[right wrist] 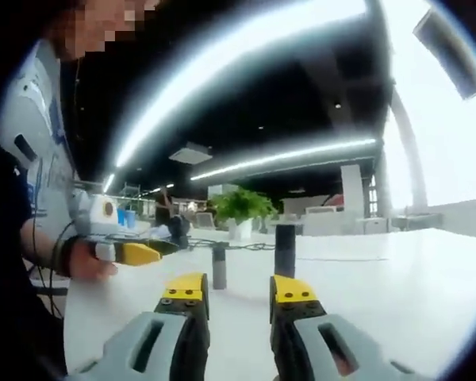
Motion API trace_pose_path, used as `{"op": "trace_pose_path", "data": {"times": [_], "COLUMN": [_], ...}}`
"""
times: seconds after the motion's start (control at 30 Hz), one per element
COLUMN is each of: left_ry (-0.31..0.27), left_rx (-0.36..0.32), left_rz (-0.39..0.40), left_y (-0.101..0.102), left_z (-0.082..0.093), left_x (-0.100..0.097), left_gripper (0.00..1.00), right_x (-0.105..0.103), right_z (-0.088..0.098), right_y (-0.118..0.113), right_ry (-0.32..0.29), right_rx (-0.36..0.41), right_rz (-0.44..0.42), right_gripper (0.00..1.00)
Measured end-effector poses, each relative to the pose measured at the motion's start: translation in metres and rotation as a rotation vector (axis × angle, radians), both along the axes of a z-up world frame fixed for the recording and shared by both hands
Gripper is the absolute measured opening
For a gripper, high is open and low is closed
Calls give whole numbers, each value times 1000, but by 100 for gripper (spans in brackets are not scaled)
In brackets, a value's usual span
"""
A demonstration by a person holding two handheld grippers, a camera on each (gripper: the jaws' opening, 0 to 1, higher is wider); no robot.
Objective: Pick up cosmetic bottle twist off cap place on table pick up cap screw tight cap place on table
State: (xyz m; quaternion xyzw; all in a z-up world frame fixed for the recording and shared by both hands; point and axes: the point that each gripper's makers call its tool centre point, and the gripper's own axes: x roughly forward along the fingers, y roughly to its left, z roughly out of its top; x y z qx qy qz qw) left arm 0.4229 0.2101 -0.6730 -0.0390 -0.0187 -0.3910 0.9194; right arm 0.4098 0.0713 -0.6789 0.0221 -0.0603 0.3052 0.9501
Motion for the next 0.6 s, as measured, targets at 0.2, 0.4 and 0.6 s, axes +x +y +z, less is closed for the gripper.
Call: {"op": "trace_pose_path", "data": {"times": [0.2, 0.4, 0.6], "left_ry": [18, 56, 99], "left_rx": [-3, 25, 21], "left_rz": [29, 61, 35], "left_y": [-21, -41, -66], "left_z": [-2, -11, -16], "left_x": [13, 35, 53], "left_gripper": [33, 31, 31], "right_x": [2, 1, 1], "right_z": [2, 2, 4], "right_y": [-5, -1, 0], "right_ry": [1, 6, 5], "right_rx": [19, 4, 10], "right_rz": [-18, -20, -21], "right_gripper": [21, 21, 21]}}
